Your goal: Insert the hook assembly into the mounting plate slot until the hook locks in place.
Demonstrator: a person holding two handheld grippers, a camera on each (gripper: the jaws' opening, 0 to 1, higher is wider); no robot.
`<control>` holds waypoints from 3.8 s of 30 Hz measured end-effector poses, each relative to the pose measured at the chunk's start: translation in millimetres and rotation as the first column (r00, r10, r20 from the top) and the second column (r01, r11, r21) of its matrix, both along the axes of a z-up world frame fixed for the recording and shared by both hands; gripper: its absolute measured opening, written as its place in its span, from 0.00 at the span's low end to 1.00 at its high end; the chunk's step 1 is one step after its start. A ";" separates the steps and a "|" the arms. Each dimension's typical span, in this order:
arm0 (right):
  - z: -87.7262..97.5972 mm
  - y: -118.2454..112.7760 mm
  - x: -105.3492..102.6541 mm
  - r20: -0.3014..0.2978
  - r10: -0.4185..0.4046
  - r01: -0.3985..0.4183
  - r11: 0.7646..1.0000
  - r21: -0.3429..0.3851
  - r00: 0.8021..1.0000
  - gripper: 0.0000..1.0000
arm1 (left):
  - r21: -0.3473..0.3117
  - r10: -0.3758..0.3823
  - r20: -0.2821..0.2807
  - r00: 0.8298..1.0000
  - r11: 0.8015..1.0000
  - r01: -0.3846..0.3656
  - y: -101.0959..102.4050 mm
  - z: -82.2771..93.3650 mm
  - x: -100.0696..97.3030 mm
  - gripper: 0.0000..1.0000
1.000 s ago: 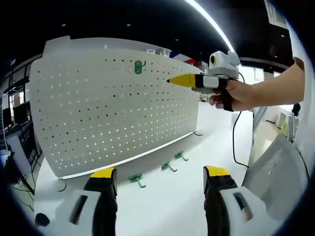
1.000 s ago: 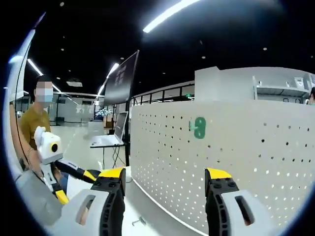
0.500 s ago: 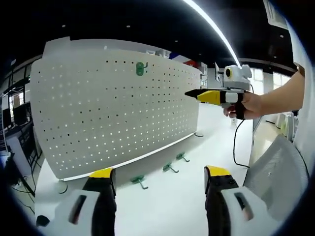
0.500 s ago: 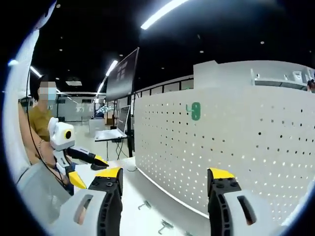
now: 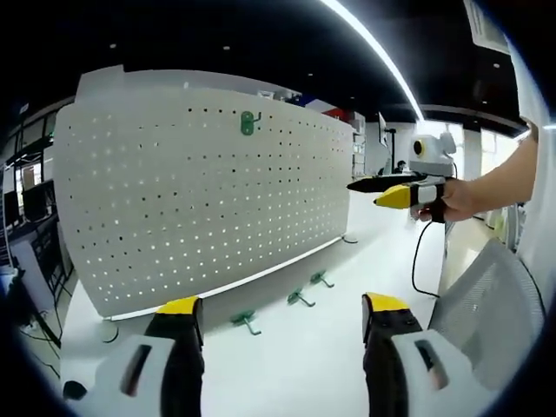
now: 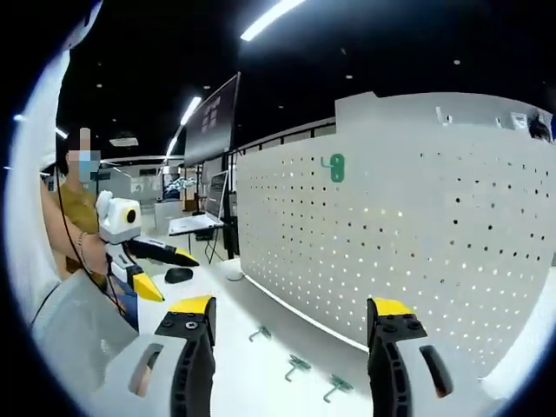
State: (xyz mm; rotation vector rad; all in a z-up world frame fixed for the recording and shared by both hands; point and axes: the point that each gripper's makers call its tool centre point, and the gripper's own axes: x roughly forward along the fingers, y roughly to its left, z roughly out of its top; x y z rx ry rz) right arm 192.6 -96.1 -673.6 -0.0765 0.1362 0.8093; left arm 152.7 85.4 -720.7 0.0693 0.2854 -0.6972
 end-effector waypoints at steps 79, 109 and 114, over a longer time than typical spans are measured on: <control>-91.0 -77.1 -55.6 -0.235 -0.181 0.152 0.979 -0.138 0.955 0.68 | 0.076 0.011 -0.141 0.990 0.997 0.000 36.4 -48.5 -16.6 0.74; -86.5 -71.5 -57.9 -0.242 -0.172 0.144 0.981 -0.130 0.955 0.67 | 0.186 -0.123 -0.225 0.966 0.968 0.167 20.2 -65.9 5.6 0.74; -88.7 -70.7 -59.9 -0.247 -0.169 0.139 0.981 -0.136 0.954 0.67 | 0.209 -0.149 -0.238 0.960 0.957 0.200 16.5 -68.7 14.9 0.73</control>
